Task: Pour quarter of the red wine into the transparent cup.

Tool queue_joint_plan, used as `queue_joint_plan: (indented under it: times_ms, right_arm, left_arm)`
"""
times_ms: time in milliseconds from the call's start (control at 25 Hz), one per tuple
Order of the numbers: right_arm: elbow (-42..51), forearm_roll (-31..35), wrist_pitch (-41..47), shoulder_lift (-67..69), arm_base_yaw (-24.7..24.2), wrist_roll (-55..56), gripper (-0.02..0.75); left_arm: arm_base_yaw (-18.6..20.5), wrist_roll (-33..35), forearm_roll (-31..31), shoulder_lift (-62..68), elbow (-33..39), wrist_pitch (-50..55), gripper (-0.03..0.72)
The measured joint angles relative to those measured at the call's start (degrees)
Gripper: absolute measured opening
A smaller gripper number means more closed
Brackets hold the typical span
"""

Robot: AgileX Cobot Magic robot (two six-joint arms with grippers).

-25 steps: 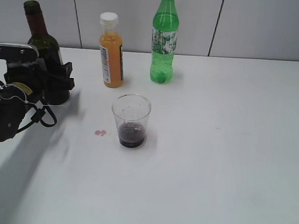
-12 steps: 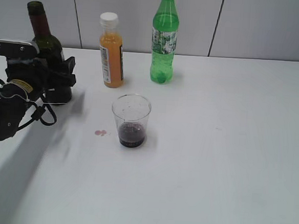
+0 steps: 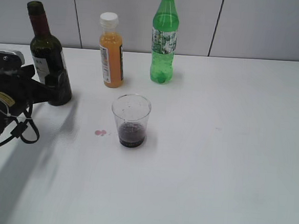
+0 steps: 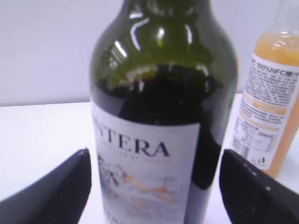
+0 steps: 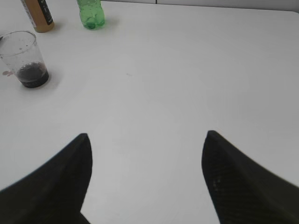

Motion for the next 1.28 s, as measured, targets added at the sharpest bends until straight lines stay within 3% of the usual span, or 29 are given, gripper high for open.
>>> queue_joint_plan:
  times_ms: [360,600,800,920,1280]
  right_arm:
    - [0.0,0.0,0.0,0.0,0.0,-0.1,0.585]
    - [0.0,0.0,0.0,0.0,0.0,-0.1,0.585]
    - [0.0,0.0,0.0,0.0,0.0,-0.1,0.585]
    - [0.0,0.0,0.0,0.0,0.0,-0.1,0.585]
    - [0.0,0.0,0.0,0.0,0.0,-0.1,0.585]
  left_arm:
    - [0.0,0.1,0.4,-8.4,11.2,0.1,0.642]
    - [0.0,1.6,0.1,-22.1,15.4,4.5,0.628]
    - [0.2,7.5,-1.7,-36.2,14.6,26.3,0.622]
    - [1.8,8.7,-2.1,-42.6,11.4,45.8,0.617]
    - [8.1,9.2,1.6,-47.1,-10.5,102.3,0.595]
